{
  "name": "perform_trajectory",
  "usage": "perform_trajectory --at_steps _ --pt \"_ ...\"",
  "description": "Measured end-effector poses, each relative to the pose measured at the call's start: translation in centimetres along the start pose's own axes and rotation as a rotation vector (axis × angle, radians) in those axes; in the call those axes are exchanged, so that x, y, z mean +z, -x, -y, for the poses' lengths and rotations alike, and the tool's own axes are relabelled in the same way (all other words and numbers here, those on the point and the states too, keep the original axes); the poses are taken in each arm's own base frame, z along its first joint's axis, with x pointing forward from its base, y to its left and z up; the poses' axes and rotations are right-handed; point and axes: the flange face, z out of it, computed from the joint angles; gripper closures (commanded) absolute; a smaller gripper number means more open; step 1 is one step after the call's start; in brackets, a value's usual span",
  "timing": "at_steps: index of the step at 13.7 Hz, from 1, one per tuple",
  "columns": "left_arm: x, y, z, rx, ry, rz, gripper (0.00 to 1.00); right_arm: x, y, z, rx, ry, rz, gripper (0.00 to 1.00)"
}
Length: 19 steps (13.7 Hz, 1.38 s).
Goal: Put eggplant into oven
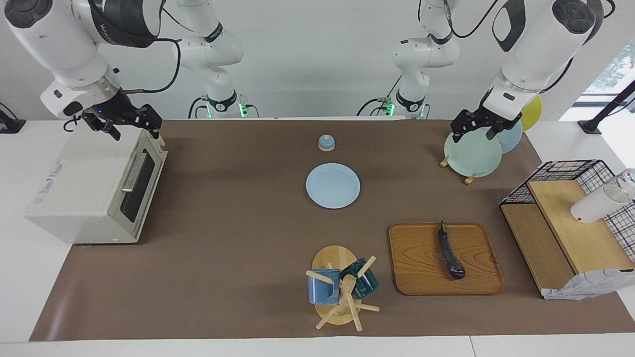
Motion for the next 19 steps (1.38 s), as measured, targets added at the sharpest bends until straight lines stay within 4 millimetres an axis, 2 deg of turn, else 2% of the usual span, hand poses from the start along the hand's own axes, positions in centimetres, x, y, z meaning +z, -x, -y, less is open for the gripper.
perform_trajectory --at_steps 5,11,13,15,16,17,19 --pt "-0.2 -0.1 0.0 0.001 0.001 -0.009 0.00 0.0 0.0 0.0 0.000 0.000 0.000 0.00" --pt "-1.0 -1.3 -0.2 -0.003 0.018 -0.115 0.00 0.0 0.0 -0.1 0.001 0.000 0.000 0.00" --pt "-0.5 -1.9 -0.2 -0.007 0.021 -0.123 0.00 0.0 0.0 0.3 -0.006 -0.001 0.000 0.00" --pt "1.3 -3.4 -0.2 -0.009 0.022 -0.103 0.00 0.0 -0.3 2.2 -0.040 0.002 0.000 0.04" --pt "2.6 -4.6 -0.2 -0.010 0.024 -0.089 0.00 0.0 -0.4 3.3 -0.060 0.005 -0.001 0.54" --pt "3.8 -6.1 -0.3 -0.011 0.027 -0.076 0.00 0.2 -0.6 3.9 -0.072 0.008 -0.012 0.98" --pt "6.4 -9.5 -0.3 -0.015 0.034 -0.056 0.00 1.1 -1.1 3.9 -0.091 0.010 -0.045 1.00"
